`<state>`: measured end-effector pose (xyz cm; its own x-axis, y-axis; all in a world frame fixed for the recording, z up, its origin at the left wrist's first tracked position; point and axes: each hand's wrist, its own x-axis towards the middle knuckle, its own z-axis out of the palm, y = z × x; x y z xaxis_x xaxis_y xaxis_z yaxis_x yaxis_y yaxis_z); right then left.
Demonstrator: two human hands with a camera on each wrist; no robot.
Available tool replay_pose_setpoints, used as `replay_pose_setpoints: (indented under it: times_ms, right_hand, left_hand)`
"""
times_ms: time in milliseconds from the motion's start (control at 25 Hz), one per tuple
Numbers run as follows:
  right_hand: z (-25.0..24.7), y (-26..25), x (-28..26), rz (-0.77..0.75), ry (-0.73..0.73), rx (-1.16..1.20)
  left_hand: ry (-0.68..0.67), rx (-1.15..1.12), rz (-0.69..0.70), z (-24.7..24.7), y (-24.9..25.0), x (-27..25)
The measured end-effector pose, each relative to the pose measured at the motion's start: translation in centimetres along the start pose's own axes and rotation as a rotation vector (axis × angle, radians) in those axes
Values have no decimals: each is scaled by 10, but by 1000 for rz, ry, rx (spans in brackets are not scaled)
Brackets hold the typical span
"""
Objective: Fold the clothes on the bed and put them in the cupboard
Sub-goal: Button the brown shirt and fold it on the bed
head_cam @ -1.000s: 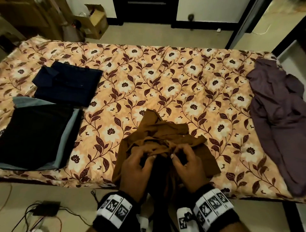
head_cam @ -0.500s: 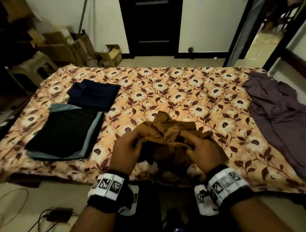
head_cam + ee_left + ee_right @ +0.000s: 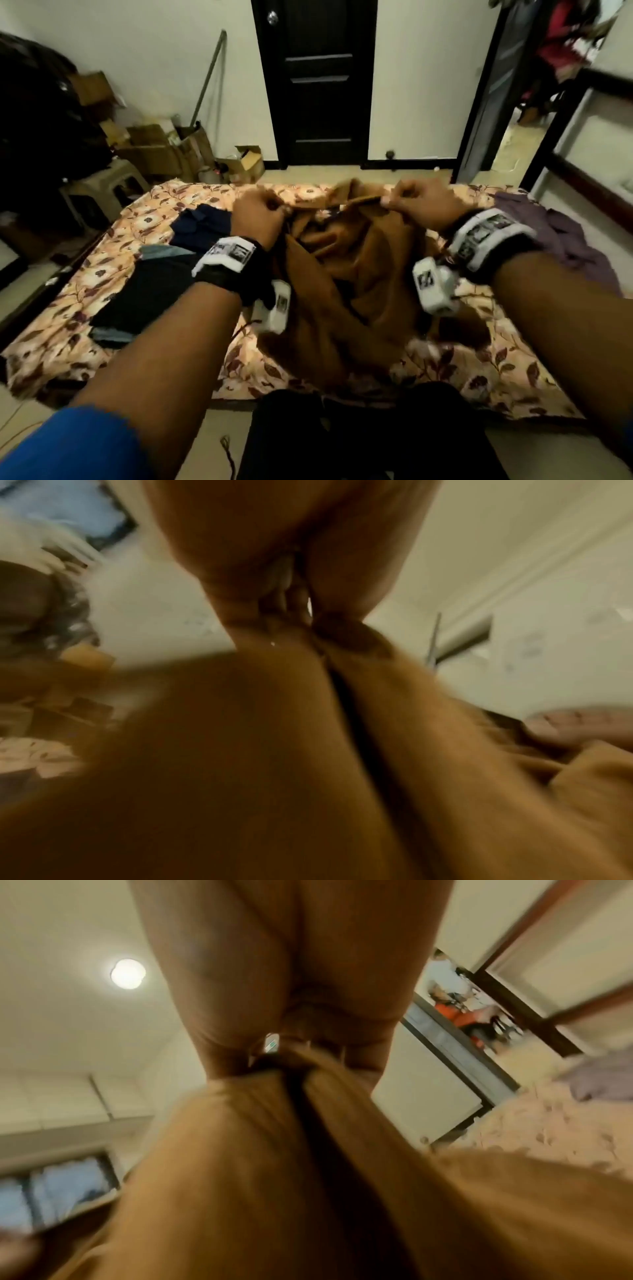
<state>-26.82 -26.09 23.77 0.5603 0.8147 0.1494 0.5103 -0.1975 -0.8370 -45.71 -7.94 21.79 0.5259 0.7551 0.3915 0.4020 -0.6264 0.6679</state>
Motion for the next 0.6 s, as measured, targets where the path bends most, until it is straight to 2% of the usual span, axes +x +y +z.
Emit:
replay_pose_setpoints:
  times_ms: [40,80,120,200,280,360,480,600]
  right_hand:
    - [7,8,7,30,-49,-107]
    - [15,17,11,50,-79,-168]
    - [26,27,6,97,-95,-116]
    - [56,51,-19,228,-98,197]
    - [86,68,-42,355,-74,522]
    - [111,86,-55,415,-38,656]
    - [126,104,-64,422,81,599]
    - [126,110,-74,417,95,503]
  left_hand:
    - [-43,41,16,10,-6,5]
    - [-32,30,48,23,-10,2]
    - [-18,-32,48,36,-12,-14]
    - [-6,-217,-65,66,-18,-58]
    - [-54,-448,-186,91,-24,-98]
    - [-119,-605,-277,110,-31,-124]
    - [-148,-660,-301,123,-34,-143]
    - [-192,-782,-418,127,-31,-147]
